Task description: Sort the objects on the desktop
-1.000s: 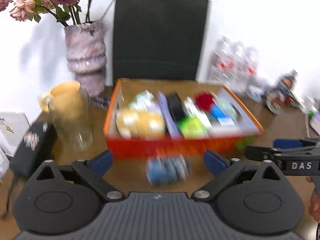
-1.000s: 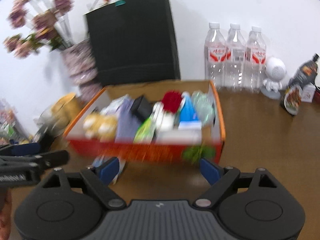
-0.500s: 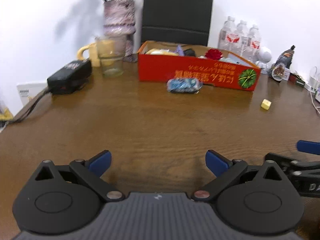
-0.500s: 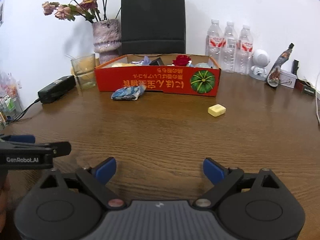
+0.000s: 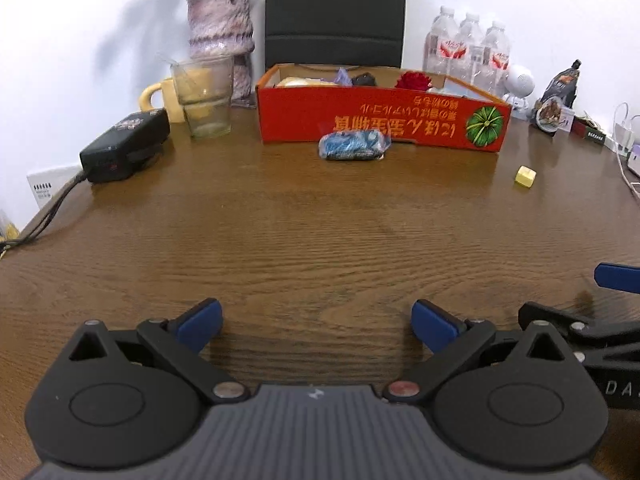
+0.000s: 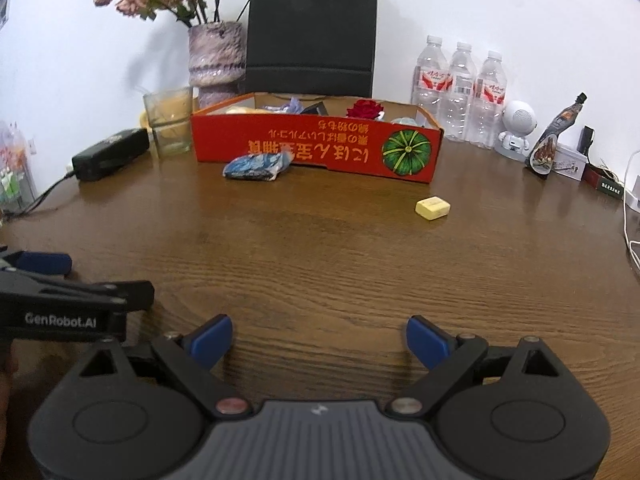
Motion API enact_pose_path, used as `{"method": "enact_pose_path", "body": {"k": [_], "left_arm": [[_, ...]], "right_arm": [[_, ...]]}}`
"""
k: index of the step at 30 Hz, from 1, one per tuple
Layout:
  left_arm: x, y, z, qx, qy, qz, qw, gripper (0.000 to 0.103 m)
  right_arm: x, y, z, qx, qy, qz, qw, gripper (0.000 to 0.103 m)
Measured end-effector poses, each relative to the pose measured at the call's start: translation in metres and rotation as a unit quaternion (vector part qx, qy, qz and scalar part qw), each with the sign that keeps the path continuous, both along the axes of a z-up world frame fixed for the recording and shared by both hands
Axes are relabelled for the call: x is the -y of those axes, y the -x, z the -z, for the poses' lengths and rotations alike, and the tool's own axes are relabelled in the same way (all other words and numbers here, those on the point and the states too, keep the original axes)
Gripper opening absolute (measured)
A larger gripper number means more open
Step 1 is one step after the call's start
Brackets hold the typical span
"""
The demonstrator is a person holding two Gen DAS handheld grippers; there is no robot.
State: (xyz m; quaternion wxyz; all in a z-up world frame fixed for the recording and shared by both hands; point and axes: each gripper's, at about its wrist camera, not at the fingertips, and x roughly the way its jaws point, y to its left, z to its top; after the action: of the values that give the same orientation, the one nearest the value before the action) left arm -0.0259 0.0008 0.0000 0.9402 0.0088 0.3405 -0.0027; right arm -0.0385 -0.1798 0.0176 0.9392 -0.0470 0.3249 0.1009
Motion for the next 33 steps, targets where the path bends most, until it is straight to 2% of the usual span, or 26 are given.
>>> {"method": "enact_pose_path", "body": {"k": [5, 10, 23, 25, 28, 31, 33], "left_arm": [[0.000, 0.001, 0.001, 0.000, 0.000, 0.001, 1.0000, 0.103], [-0.001, 0.001, 0.001, -0.001, 0.001, 0.001, 1.0000, 0.103], [0.000, 0.000, 0.000, -0.002, 0.000, 0.003, 1.0000, 0.103], [-0.002, -0.005, -0.003, -0.010, 0.009, 0.009, 0.9999, 0.103], [-0.007, -0.027, -0.019, -0.013, 0.048, 0.027, 0.9984, 0.103], [0.002, -0.069, -0.038, 0.009, 0.032, 0.055, 0.9979, 0.103], [0.010, -0.104, -0.040, 0.027, 0.030, 0.065, 0.9971, 0.103]], "right_arm": [[0.000, -0.001, 0.001, -0.007, -0.002, -0.001, 1.000, 0.095], [-0.002, -0.004, 0.002, -0.016, -0.003, 0.005, 1.000, 0.103], [-0.002, -0.010, 0.000, -0.043, -0.007, 0.013, 0.999, 0.103], [0.000, -0.012, -0.002, -0.050, -0.012, 0.011, 0.999, 0.103], [0.011, -0.027, -0.009, -0.040, -0.030, 0.018, 0.999, 0.103], [0.025, -0.046, -0.018, -0.022, -0.052, 0.033, 0.998, 0.103], [0.039, -0.069, -0.025, -0.003, -0.069, 0.060, 0.996, 0.103]]}}
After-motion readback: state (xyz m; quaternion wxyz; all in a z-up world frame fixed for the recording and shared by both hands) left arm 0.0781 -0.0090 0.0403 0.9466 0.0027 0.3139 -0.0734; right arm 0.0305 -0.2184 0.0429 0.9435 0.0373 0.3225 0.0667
